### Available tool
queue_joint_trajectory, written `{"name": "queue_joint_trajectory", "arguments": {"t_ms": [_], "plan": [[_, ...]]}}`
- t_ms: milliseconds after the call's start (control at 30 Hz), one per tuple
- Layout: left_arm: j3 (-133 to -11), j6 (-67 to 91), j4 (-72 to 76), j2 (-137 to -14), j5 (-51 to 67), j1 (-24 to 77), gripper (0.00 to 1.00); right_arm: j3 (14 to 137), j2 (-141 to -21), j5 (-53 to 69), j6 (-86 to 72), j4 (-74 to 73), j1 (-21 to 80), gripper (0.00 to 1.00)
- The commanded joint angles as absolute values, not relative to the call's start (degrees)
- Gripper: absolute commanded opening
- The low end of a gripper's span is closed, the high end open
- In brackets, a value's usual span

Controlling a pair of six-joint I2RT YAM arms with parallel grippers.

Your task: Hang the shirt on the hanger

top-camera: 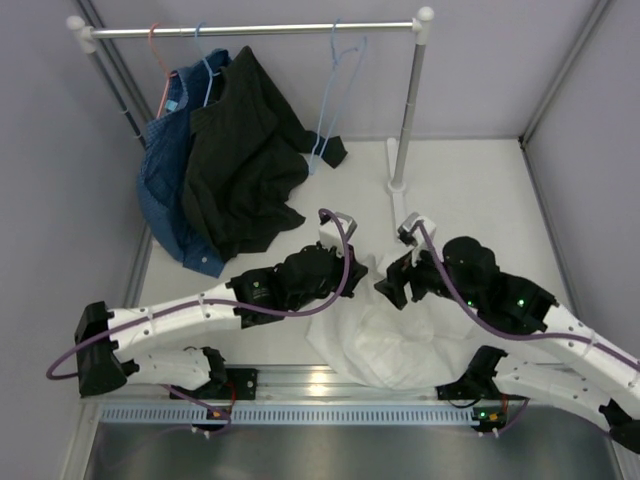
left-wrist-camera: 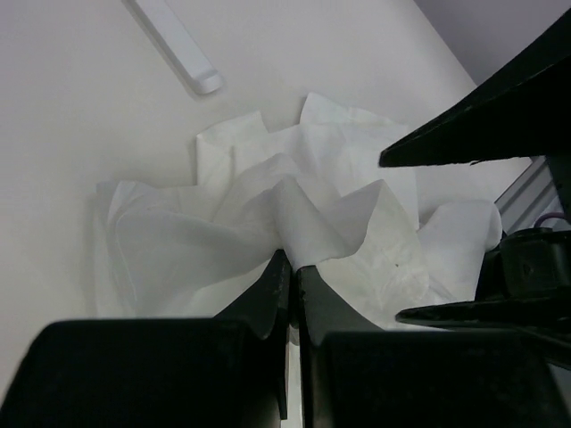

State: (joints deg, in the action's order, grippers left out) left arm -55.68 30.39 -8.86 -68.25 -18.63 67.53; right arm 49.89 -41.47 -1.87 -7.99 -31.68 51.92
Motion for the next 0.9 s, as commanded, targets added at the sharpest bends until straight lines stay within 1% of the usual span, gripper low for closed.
{"name": "queue_joint_trajectory", "arguments": {"t_ms": [0, 33, 67, 233, 267, 333, 433, 467, 500, 533, 567, 600, 633, 667, 733, 767, 800, 867], "plan": [[-57.2, 30.0, -10.3, -66.7, -17.3, 67.4, 0.0, 51.2, -46.0, 7.0, -0.4, -26.8, 51.3, 0.71], [-57.4, 29.9, -10.5, -66.7, -17.1, 67.4, 0.0, 51.2, -46.6, 6.2, -0.4, -24.8, 51.4, 0.69], [-57.7, 29.7, -10.7, -66.7, -16.7, 67.4, 0.0, 51.2, -47.1, 5.3, -0.3, -24.1, 51.4, 0.64], [-57.7, 30.1, -11.5, -66.2, -15.7, 67.4, 0.0, 53.1, -51.6, 2.2, 3.0, -22.8, 51.4, 0.5], [-57.7, 30.1, -11.6, -66.0, -15.7, 67.4, 0.0, 53.1, -52.5, 0.6, 3.0, -22.0, 51.5, 0.41], [-57.7, 30.2, -11.9, -65.7, -15.7, 67.4, 0.0, 52.7, -53.1, -2.1, 2.7, -20.9, 51.4, 0.34], [-58.0, 30.4, -11.9, -65.2, -15.7, 67.4, 0.0, 52.0, -53.3, -7.4, 1.8, -19.2, 51.4, 0.11], [-58.1, 30.4, -11.9, -65.0, -15.6, 67.4, 0.0, 51.7, -52.0, -10.9, 1.4, -17.8, 51.4, 0.0], [-58.1, 30.3, -11.9, -64.5, -15.6, 67.4, 0.07, 51.1, -51.0, -12.3, 0.9, -16.8, 51.4, 0.0], [-58.2, 29.5, -12.0, -64.2, -15.1, 67.4, 0.19, 49.9, -49.5, -13.6, 0.4, -16.1, 51.4, 0.0], [-58.2, 28.8, -11.9, -63.8, -15.0, 67.4, 0.35, 49.4, -47.9, -14.7, 0.4, -15.3, 51.4, 0.0], [-58.1, 28.0, -12.1, -63.3, -15.1, 67.4, 0.5, 49.0, -43.9, -16.2, 0.4, -14.7, 51.4, 0.0], [-57.8, 26.5, -12.5, -62.0, -16.9, 67.4, 0.86, 48.3, -41.6, -16.6, 0.4, -14.7, 51.3, 0.0], [-57.7, 25.9, -13.9, -61.0, -18.5, 67.4, 0.98, 48.1, -36.7, -17.3, 0.4, -14.9, 51.3, 0.0], [-56.1, 25.9, -15.1, -57.0, -23.5, 67.3, 0.98, 48.4, -32.1, -16.4, 0.4, -17.7, 51.3, 0.0], [-55.1, 26.2, -15.3, -55.3, -28.7, 67.2, 0.98, 48.8, -27.9, -14.7, 0.4, -19.2, 51.3, 0.0], [-54.3, 26.5, -15.2, -53.7, -31.4, 67.1, 0.98, 49.2, -26.0, -13.6, 0.5, -22.0, 51.3, 0.0], [-51.4, 26.7, -12.2, -50.5, -33.5, 65.3, 0.98, 49.9, -21.0, -9.3, 1.1, -23.8, 51.3, 0.0]]}}
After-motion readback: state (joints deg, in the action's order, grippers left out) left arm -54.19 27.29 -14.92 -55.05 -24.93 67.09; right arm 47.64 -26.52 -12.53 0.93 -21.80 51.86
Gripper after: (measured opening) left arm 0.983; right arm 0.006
